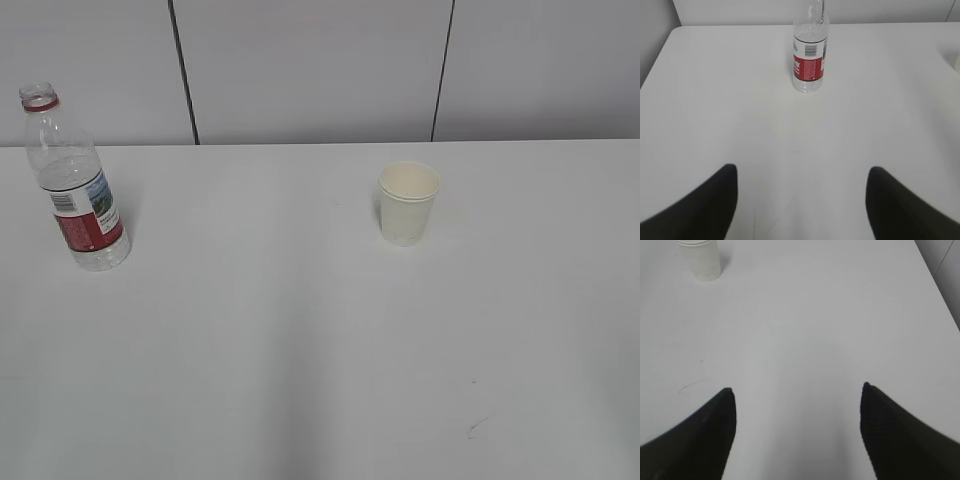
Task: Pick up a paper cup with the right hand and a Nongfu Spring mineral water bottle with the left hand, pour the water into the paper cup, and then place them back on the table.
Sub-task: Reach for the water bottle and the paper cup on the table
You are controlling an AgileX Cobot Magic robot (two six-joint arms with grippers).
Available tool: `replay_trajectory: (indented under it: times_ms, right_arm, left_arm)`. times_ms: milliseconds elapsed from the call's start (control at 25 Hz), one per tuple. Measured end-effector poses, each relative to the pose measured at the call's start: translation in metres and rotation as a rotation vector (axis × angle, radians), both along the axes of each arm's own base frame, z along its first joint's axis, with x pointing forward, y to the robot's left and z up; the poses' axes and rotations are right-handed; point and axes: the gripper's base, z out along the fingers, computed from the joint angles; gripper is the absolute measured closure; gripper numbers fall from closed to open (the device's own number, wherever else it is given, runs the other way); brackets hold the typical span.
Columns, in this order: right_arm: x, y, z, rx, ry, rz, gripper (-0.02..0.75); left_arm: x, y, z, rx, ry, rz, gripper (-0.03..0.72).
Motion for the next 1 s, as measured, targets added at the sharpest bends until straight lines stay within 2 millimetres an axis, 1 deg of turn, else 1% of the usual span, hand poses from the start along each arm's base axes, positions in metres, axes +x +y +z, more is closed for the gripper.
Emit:
replay_trajectory:
  times_ms: [520,640,720,800,1000]
  right_arm:
    - [0.000,0.000,0.000,0.000,0.000,0.000,0.166]
    - [0.001,0.001,0.013,0.007,-0.056,0.007,0.166]
    - [0.009,0.001,0.028,0.005,-0.123,0.008,0.166]
    - [0.021,0.000,0.039,0.005,-0.174,0.008,0.166]
    - [0.059,-0.004,0.055,-0.003,-0.271,0.004,0.166]
  left_arm:
    - [0.000,0.000,0.000,0.000,0.000,0.000,0.230]
    - [0.000,0.000,0.000,0.000,0.000,0.000,0.231]
    - [0.000,0.000,0.000,0.000,0.000,0.000,0.232]
    - [0.000,0.000,0.000,0.000,0.000,0.000,0.232]
    - [0.000,0.000,0.000,0.000,0.000,0.000,0.232]
